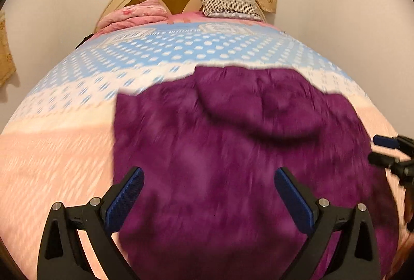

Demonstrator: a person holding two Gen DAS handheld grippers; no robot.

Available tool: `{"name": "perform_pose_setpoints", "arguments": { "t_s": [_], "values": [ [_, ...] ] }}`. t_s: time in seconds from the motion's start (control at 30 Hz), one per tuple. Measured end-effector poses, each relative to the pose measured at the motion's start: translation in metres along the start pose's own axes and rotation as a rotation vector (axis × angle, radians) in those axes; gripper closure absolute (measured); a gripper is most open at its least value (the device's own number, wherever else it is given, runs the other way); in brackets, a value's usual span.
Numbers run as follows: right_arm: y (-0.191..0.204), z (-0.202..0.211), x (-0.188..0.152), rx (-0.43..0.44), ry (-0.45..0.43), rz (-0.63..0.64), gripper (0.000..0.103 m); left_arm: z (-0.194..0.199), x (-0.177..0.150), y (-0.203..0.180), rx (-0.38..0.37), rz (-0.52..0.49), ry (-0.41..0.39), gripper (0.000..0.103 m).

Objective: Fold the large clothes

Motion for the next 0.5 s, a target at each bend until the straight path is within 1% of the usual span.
{"name": "perform_pose_setpoints", "arguments": {
  "t_s": [0.03,0.07,0.1,0.2,0.33,0.5],
  "values": [
    [-0.001,0.006,-0.02,-0.008,0.021,-0.016,0.022,0.008,-0.012,0.008,0.012,0.004,0.0,0.002],
    [-0.002,0.01,-0.03,-0.014,0.026,-0.027,0.022,0.018,-0.027,0.019,0.024,0.007,-0.001,0.002],
    [-0.005,0.018,-0.047,-0.021,0.032,-0.052,0.022,0.024,-0.036,0.023,0.026,0.009,-0.002,0.002],
    [-0.009,0.034,-0.077,-0.021,0.031,-0.104,0.022,0.042,-0.065,0.043,0.045,0.031,-0.004,0.002],
    [-0.015,0.061,-0.117,-0.046,0.036,-0.182,0.022,0.063,-0.093,0.054,0.022,0.064,0.008,0.002],
    [-0.014,0.088,-0.155,-0.065,0.068,-0.238,0.022,0.081,-0.121,0.058,-0.013,0.083,0.026,0.002]
  ]
}}
Point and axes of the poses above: each gripper's, at about its wrist camera, not at the fingertips, and z roughly against the way its jaws point, y to its left, x to its top, the point moved 9 cm from there along -z, roughly the way its jaws point, and after that the axes turned 14 degrees about z, right-handed, at the moved point
